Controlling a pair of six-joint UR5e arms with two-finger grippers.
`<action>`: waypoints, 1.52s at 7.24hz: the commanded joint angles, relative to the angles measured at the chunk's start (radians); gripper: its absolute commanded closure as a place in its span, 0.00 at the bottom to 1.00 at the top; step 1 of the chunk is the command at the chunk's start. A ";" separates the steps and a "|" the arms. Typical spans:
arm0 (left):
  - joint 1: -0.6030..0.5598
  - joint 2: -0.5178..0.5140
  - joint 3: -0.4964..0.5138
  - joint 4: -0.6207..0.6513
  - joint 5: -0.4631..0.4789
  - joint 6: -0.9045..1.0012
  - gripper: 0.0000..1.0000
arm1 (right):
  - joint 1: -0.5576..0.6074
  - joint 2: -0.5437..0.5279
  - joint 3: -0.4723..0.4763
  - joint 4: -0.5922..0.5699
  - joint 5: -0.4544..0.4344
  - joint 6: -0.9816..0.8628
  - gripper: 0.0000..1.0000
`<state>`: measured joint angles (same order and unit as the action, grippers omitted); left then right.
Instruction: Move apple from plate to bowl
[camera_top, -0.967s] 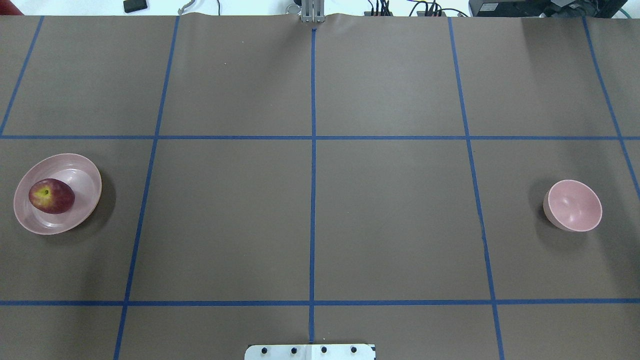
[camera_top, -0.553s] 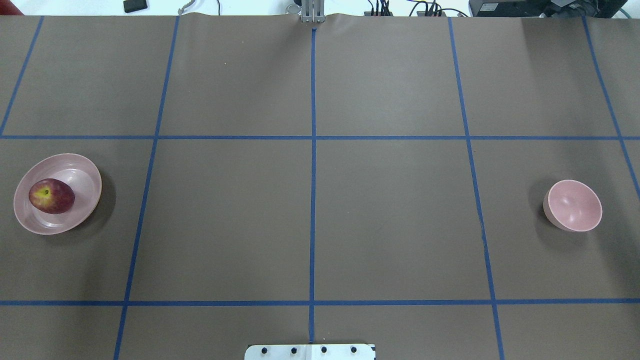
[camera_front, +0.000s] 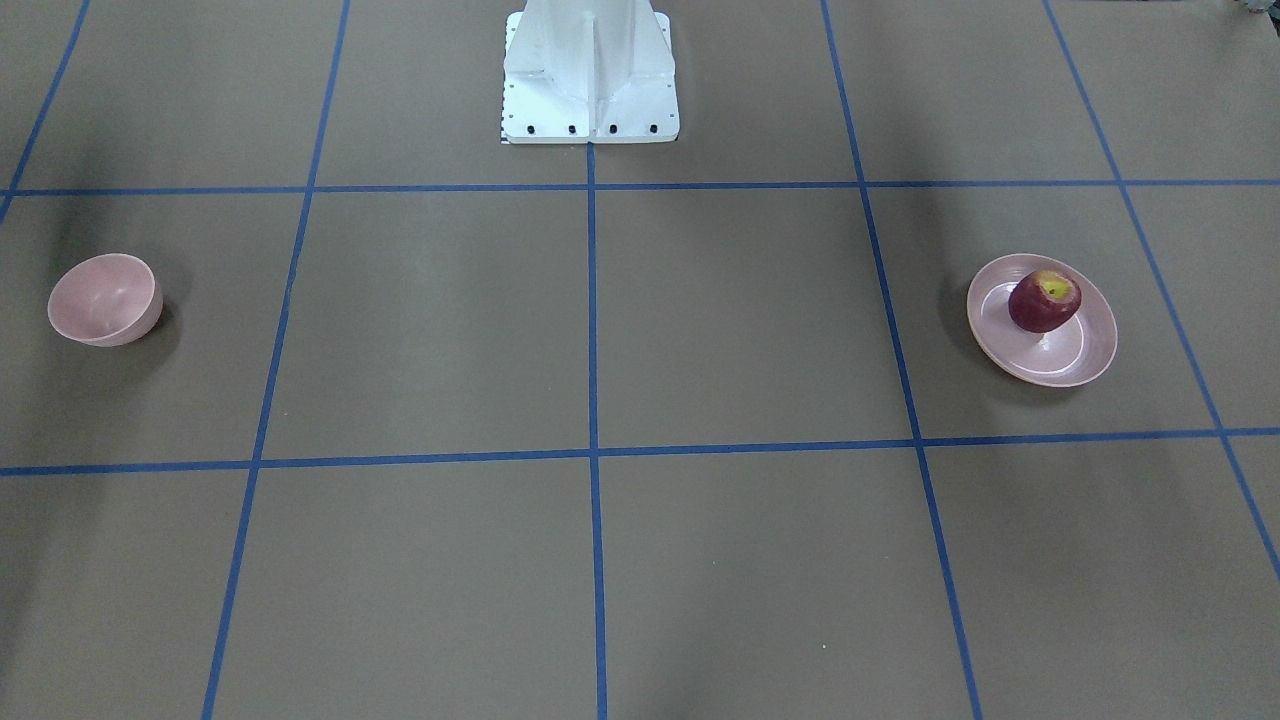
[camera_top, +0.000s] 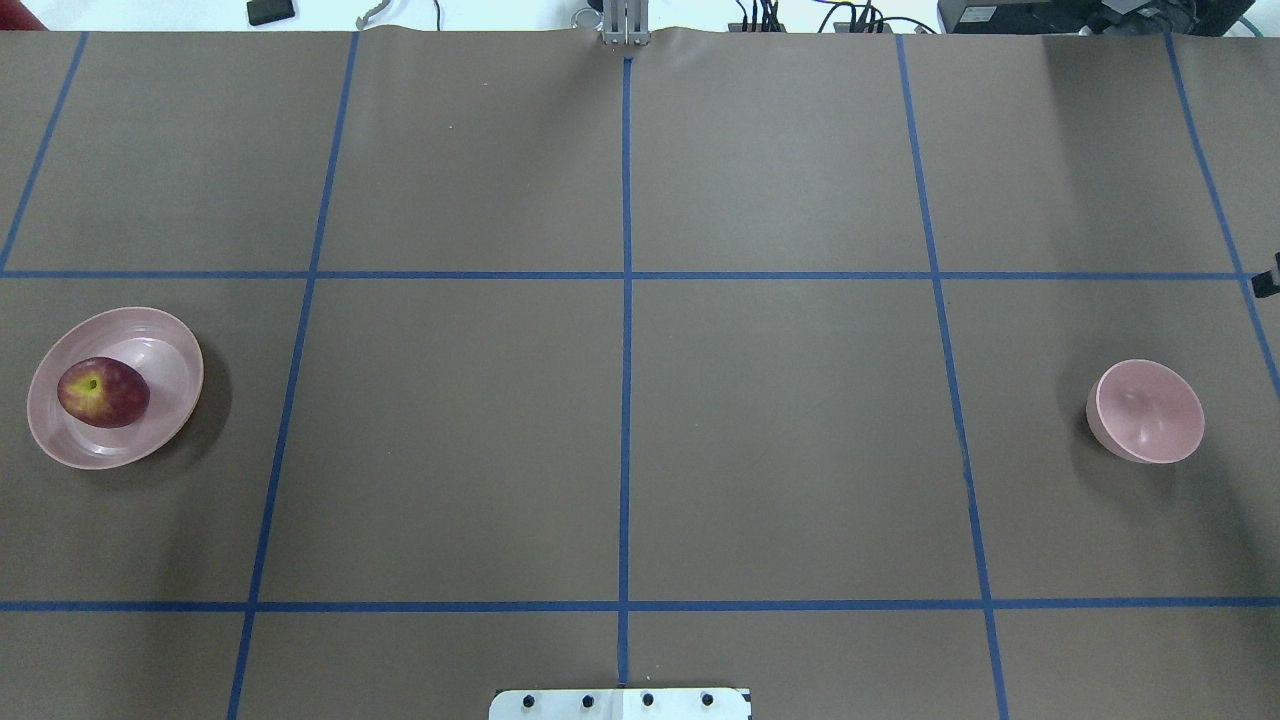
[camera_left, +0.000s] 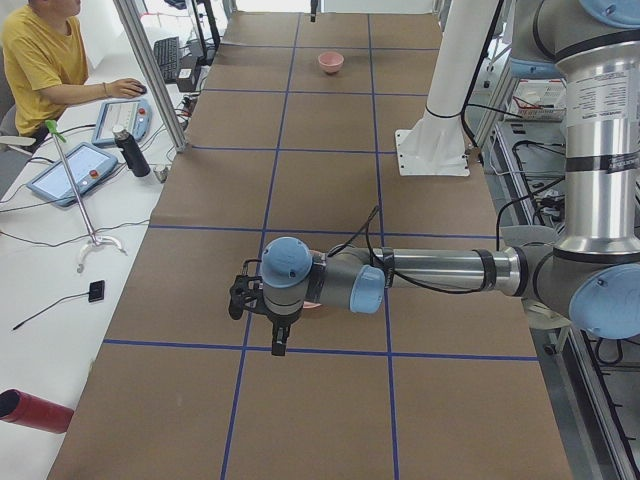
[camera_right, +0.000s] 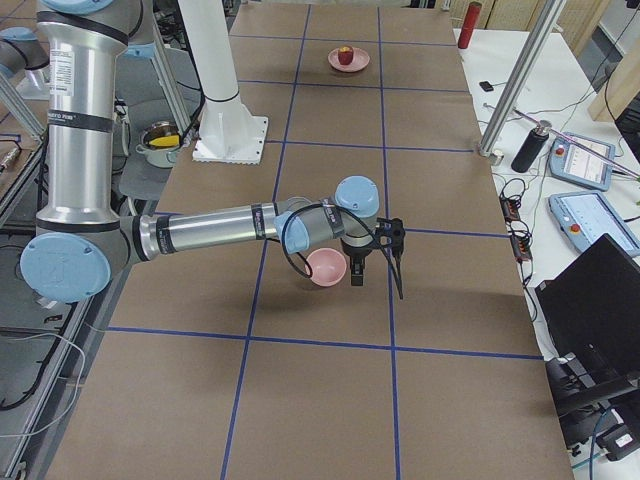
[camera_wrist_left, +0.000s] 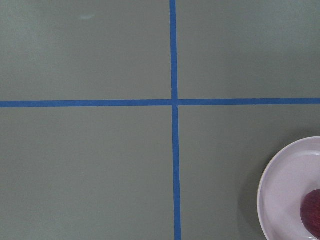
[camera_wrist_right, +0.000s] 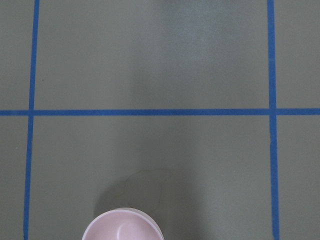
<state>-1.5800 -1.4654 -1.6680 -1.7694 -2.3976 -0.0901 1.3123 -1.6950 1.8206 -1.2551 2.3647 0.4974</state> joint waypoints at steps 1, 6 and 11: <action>0.000 0.002 0.004 -0.010 0.000 -0.002 0.02 | -0.166 -0.089 -0.013 0.230 -0.094 0.162 0.00; 0.000 0.002 0.005 -0.010 0.000 0.001 0.02 | -0.257 -0.103 -0.195 0.483 -0.097 0.179 0.56; 0.000 0.014 0.005 -0.016 -0.002 0.003 0.02 | -0.268 -0.083 -0.112 0.438 -0.035 0.199 1.00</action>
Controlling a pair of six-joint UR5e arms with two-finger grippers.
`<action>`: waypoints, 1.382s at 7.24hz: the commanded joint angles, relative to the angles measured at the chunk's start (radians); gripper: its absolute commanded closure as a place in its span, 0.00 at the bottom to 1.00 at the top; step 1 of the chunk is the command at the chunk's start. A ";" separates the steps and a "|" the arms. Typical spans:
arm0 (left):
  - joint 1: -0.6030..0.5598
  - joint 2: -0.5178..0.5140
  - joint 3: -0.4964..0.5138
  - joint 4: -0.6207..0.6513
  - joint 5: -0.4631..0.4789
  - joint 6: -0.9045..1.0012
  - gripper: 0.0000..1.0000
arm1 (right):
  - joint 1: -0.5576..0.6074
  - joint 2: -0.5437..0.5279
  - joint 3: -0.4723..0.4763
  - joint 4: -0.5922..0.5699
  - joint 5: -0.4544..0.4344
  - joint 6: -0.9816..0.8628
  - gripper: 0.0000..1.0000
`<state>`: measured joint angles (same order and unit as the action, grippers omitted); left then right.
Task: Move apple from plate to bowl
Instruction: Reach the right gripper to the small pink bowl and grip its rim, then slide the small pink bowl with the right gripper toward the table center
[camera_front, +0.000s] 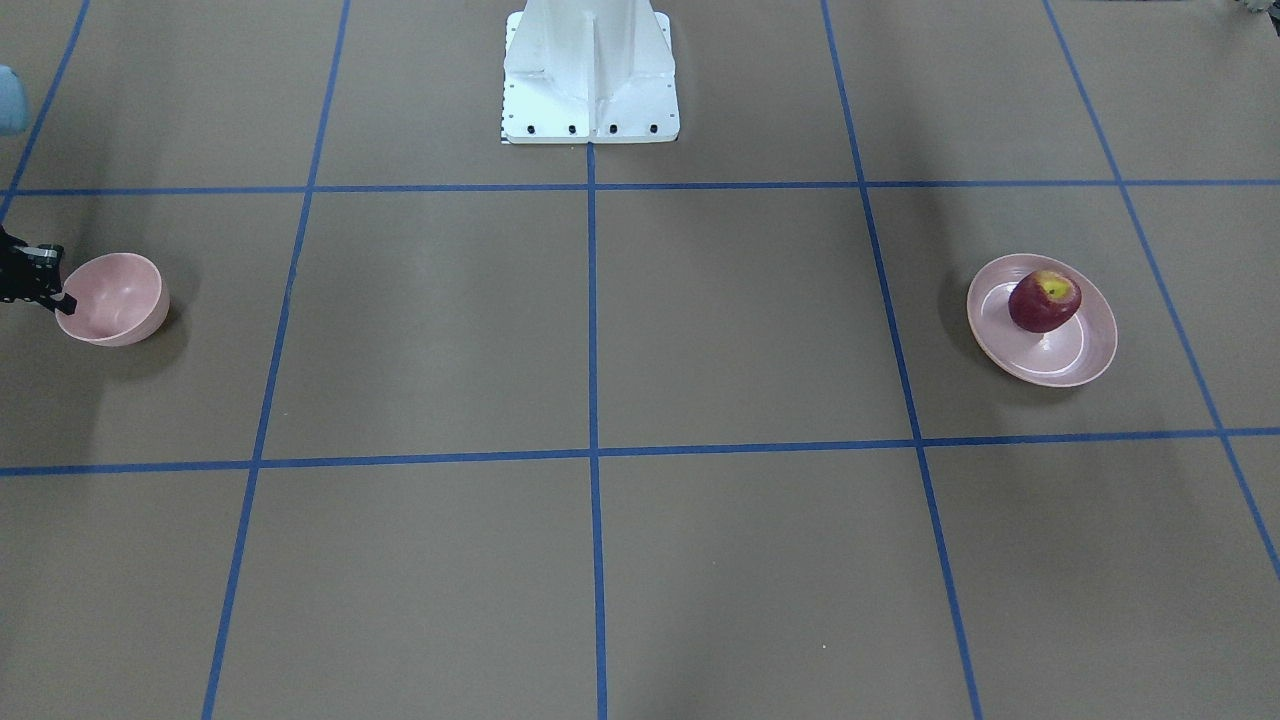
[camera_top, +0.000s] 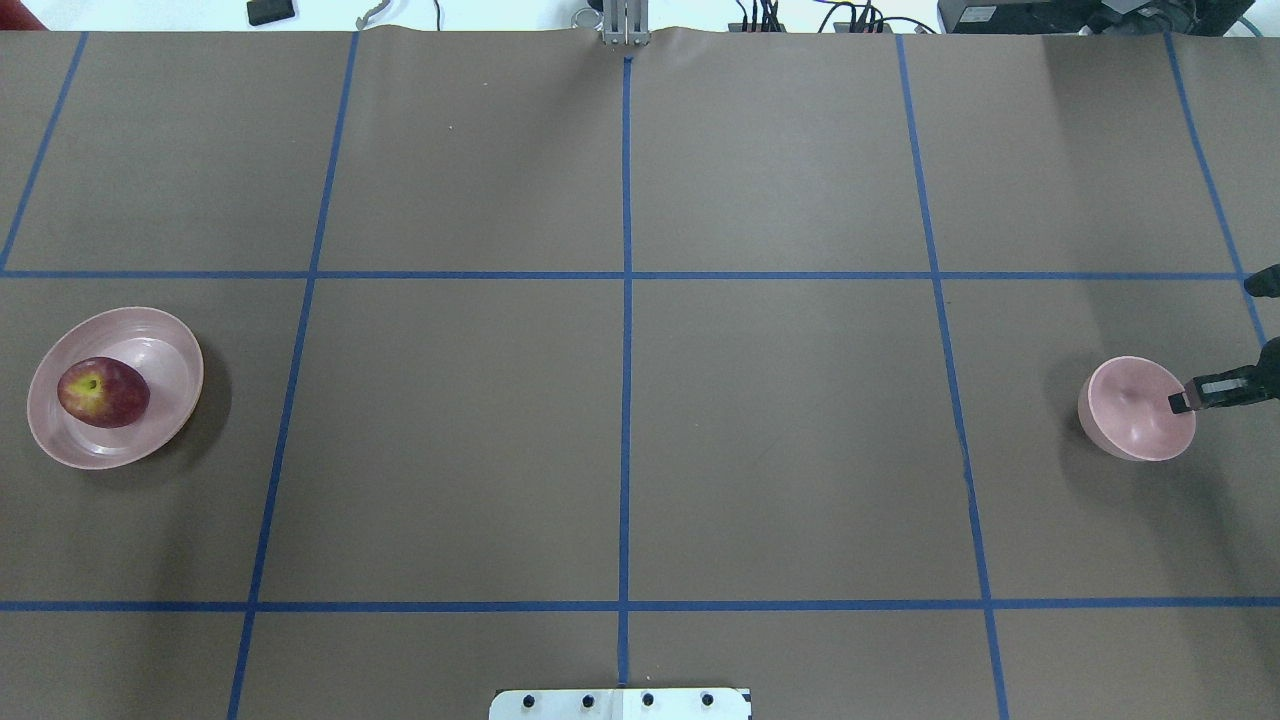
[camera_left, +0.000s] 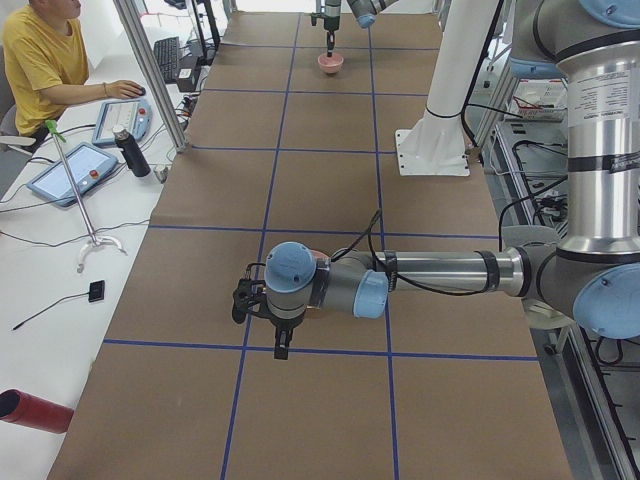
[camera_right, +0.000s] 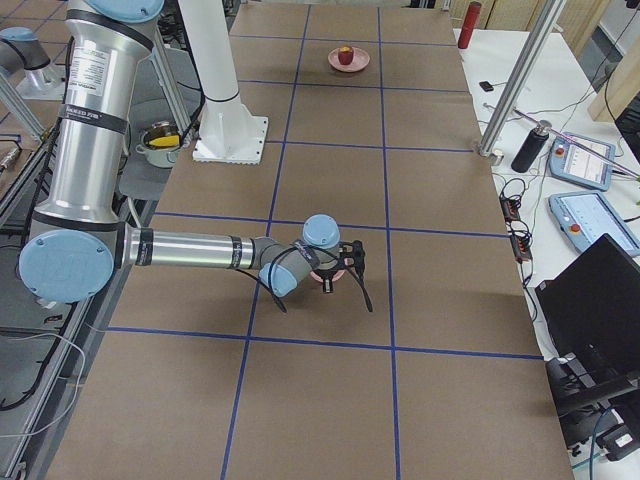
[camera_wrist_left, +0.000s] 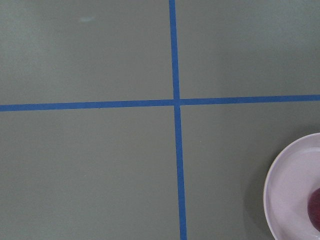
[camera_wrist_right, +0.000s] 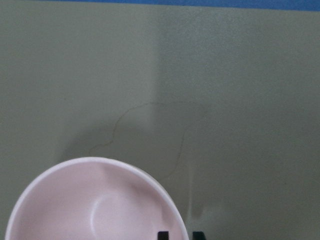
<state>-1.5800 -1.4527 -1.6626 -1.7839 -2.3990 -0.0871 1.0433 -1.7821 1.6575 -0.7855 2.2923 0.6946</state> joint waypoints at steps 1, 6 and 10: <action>0.000 0.002 0.000 -0.002 0.000 0.000 0.02 | 0.042 0.073 0.123 -0.175 0.097 0.014 1.00; 0.002 0.003 0.000 -0.002 0.000 -0.003 0.02 | -0.280 0.650 0.137 -0.552 -0.188 0.615 1.00; 0.002 0.003 0.000 -0.002 0.000 -0.006 0.02 | -0.509 0.950 -0.120 -0.584 -0.450 0.839 1.00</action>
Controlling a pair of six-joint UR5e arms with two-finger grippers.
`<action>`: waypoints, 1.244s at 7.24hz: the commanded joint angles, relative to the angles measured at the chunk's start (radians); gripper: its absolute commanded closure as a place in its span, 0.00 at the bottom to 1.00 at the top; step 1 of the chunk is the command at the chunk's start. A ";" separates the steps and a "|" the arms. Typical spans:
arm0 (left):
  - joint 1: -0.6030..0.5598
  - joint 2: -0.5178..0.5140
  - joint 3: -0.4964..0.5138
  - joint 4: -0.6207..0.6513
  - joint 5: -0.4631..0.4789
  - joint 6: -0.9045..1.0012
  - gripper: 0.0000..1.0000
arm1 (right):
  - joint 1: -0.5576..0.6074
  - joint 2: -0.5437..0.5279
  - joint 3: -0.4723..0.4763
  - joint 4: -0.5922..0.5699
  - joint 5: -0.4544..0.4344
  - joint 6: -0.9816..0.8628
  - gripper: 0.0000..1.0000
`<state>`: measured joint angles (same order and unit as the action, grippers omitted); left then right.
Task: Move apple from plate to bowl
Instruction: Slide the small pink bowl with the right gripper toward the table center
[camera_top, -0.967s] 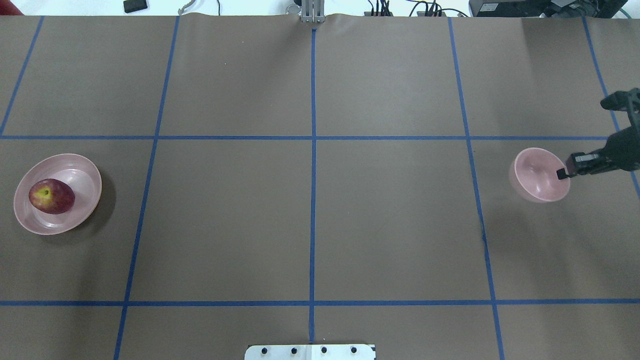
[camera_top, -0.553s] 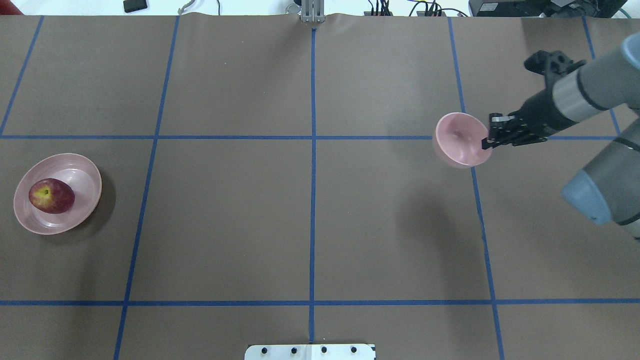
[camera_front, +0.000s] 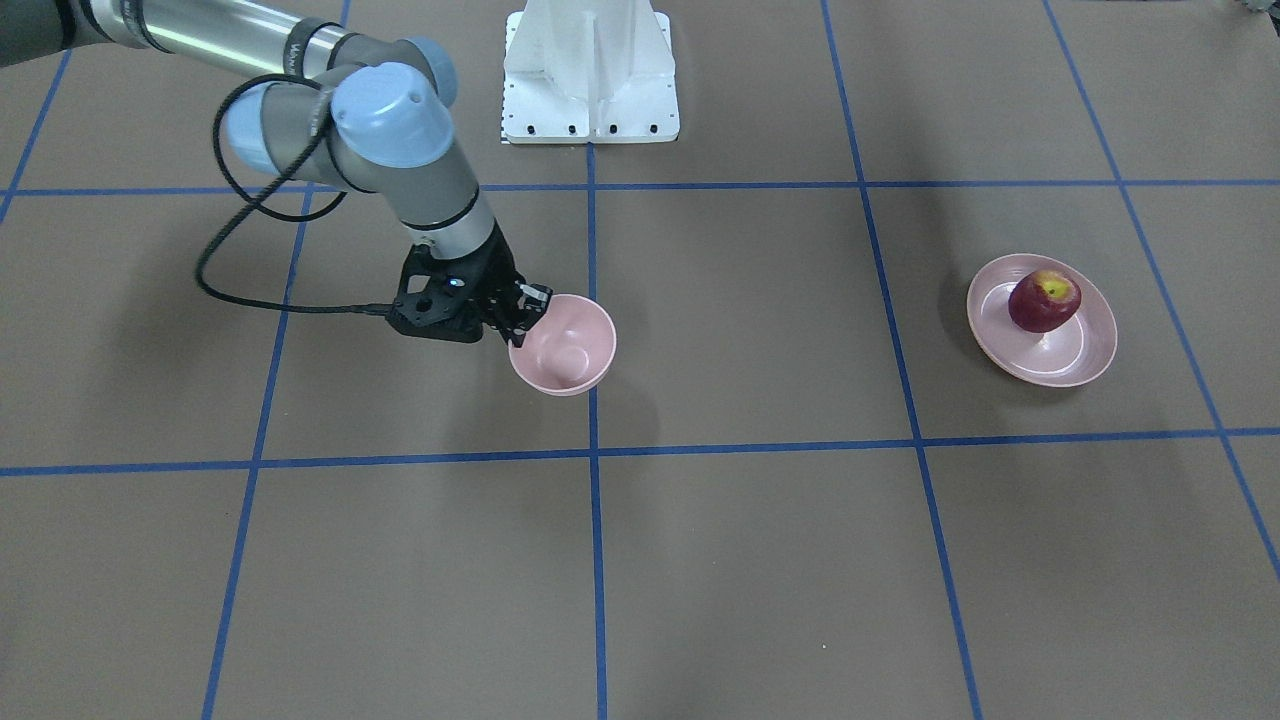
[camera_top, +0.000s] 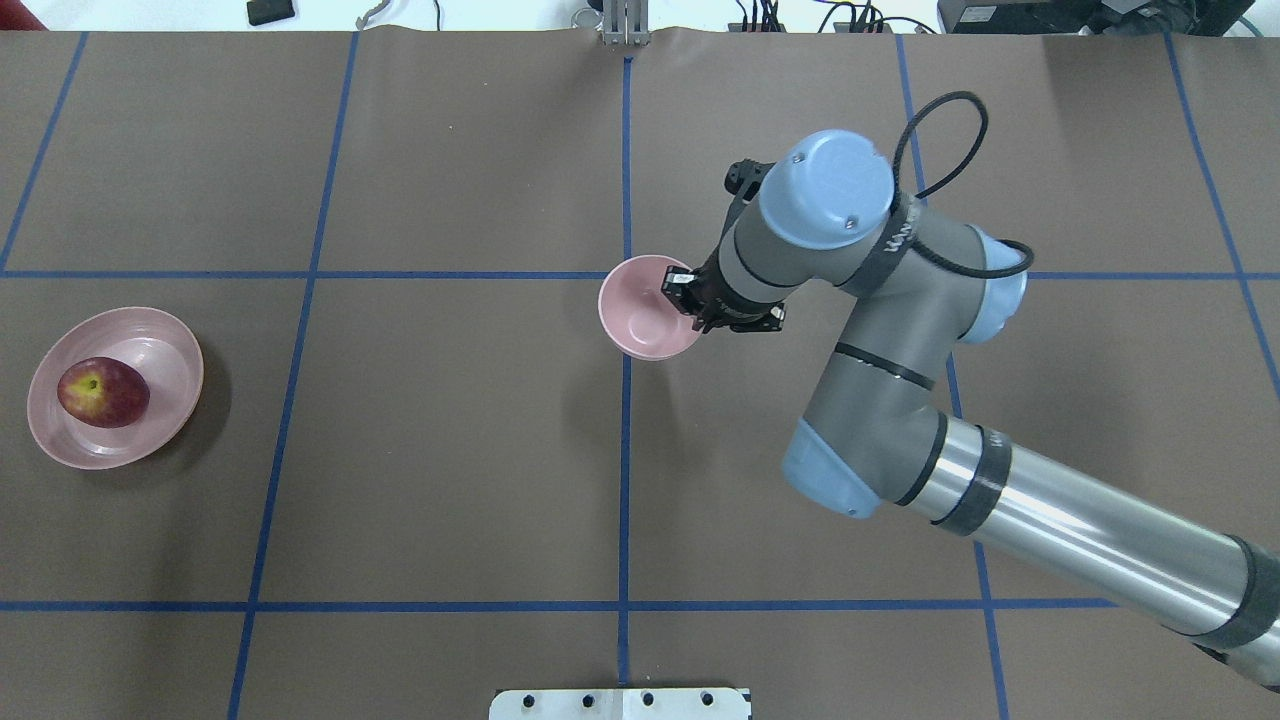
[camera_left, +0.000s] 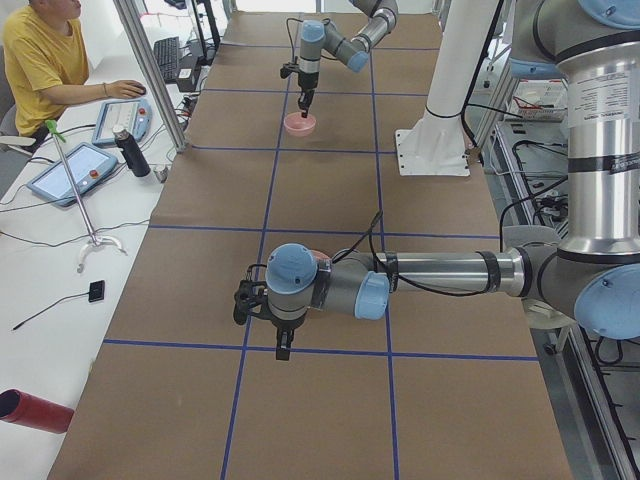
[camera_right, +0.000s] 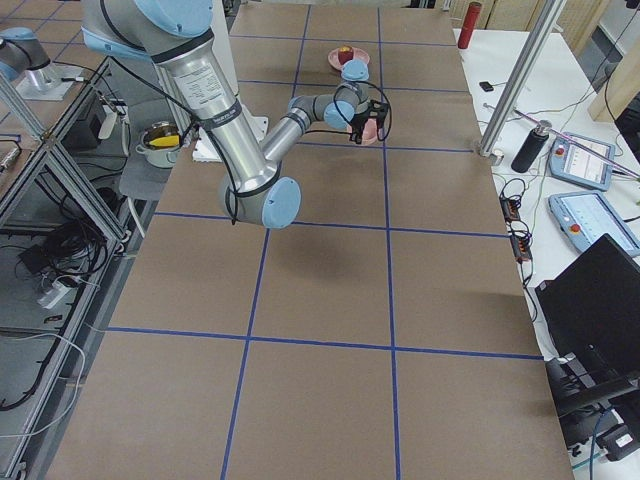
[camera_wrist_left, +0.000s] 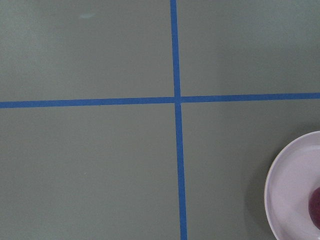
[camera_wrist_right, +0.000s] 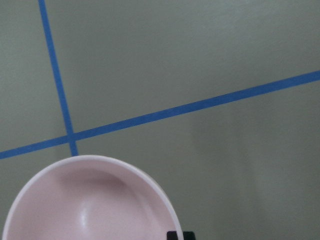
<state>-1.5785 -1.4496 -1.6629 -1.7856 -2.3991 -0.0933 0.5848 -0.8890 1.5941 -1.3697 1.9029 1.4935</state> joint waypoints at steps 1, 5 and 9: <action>0.000 0.000 0.000 0.002 0.000 0.000 0.02 | -0.066 0.053 -0.059 0.001 -0.061 0.039 1.00; 0.000 -0.002 0.000 0.000 0.000 0.000 0.02 | -0.069 0.004 -0.059 0.066 -0.061 0.034 0.50; 0.000 -0.006 0.000 0.000 0.000 0.003 0.02 | 0.053 0.010 0.036 -0.006 -0.015 0.008 0.00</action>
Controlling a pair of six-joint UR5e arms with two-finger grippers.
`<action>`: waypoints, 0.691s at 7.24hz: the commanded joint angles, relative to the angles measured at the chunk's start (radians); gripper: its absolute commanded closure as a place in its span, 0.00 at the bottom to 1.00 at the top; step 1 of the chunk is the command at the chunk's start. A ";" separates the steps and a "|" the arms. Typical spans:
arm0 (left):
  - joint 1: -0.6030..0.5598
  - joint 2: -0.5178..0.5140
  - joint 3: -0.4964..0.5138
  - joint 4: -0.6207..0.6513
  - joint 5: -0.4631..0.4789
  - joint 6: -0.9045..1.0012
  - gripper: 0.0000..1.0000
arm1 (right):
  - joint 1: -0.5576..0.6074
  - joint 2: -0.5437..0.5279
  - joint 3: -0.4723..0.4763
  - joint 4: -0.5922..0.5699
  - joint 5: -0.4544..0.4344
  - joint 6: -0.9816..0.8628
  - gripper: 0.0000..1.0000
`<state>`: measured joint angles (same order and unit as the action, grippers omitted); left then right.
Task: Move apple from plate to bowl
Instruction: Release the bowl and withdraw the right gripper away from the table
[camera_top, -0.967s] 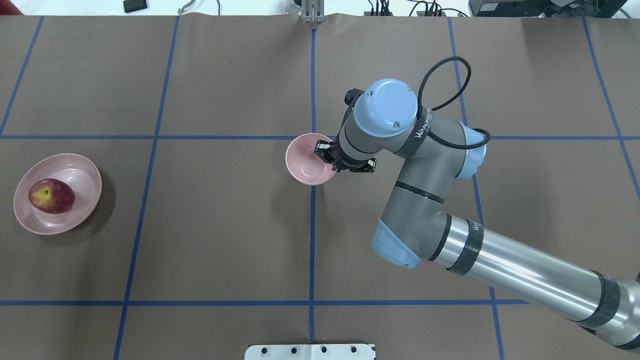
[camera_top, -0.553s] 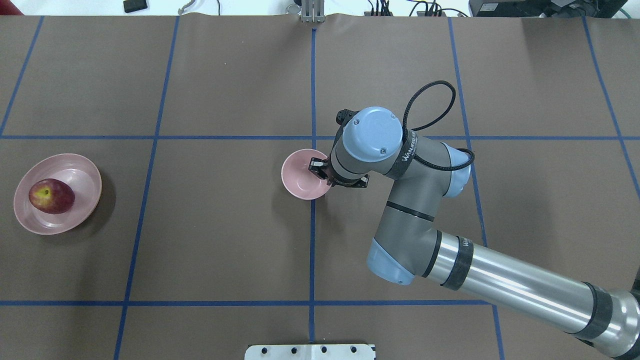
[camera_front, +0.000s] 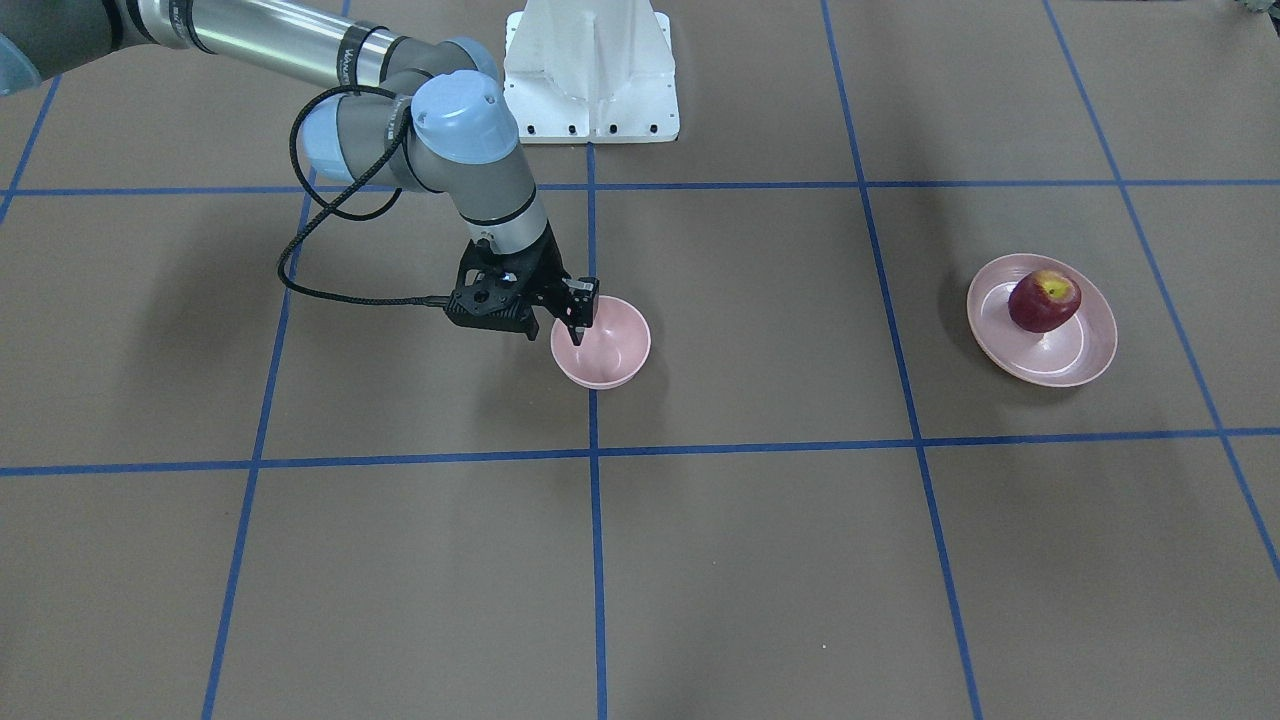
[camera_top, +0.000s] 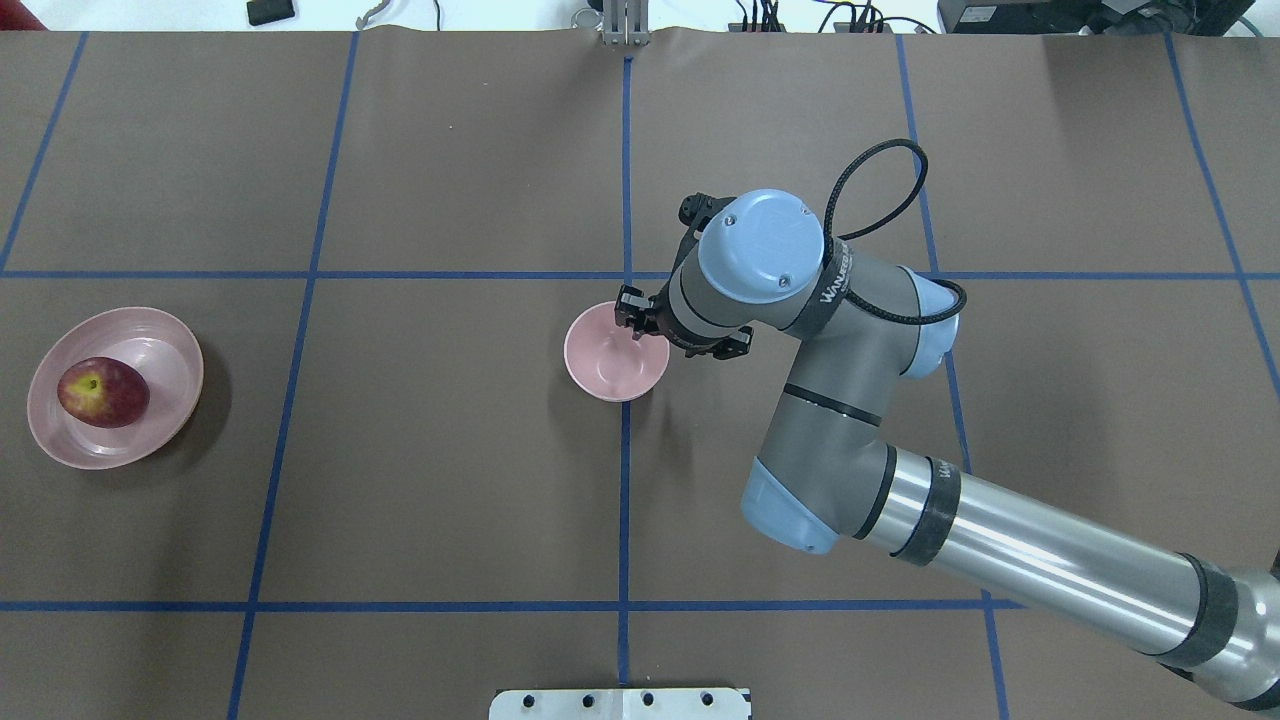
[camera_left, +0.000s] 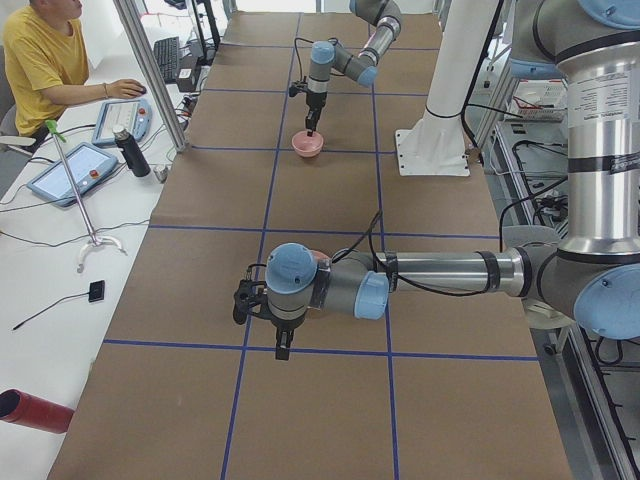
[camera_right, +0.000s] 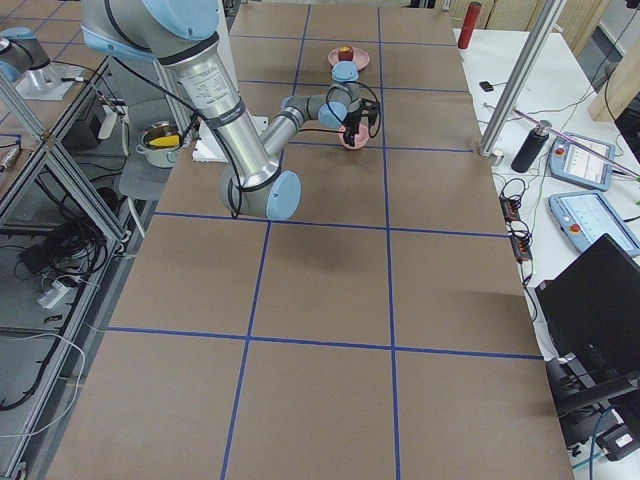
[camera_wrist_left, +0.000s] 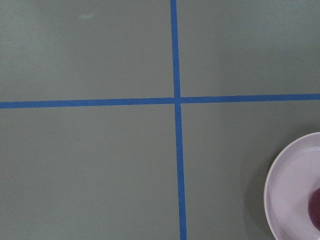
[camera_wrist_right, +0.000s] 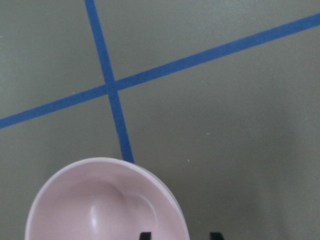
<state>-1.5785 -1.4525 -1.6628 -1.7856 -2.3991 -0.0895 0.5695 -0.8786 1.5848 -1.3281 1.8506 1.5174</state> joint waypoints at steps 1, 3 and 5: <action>0.002 -0.021 -0.002 -0.002 -0.002 0.002 0.02 | 0.151 -0.009 0.073 -0.115 0.109 -0.136 0.00; 0.003 -0.066 -0.005 -0.002 -0.014 0.000 0.02 | 0.344 -0.101 0.078 -0.178 0.258 -0.441 0.00; 0.005 -0.059 -0.003 -0.050 -0.014 0.005 0.02 | 0.529 -0.209 0.076 -0.228 0.378 -0.770 0.00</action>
<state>-1.5750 -1.5116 -1.6669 -1.8018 -2.4114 -0.0864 0.9804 -1.0223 1.6609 -1.5183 2.1542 0.9568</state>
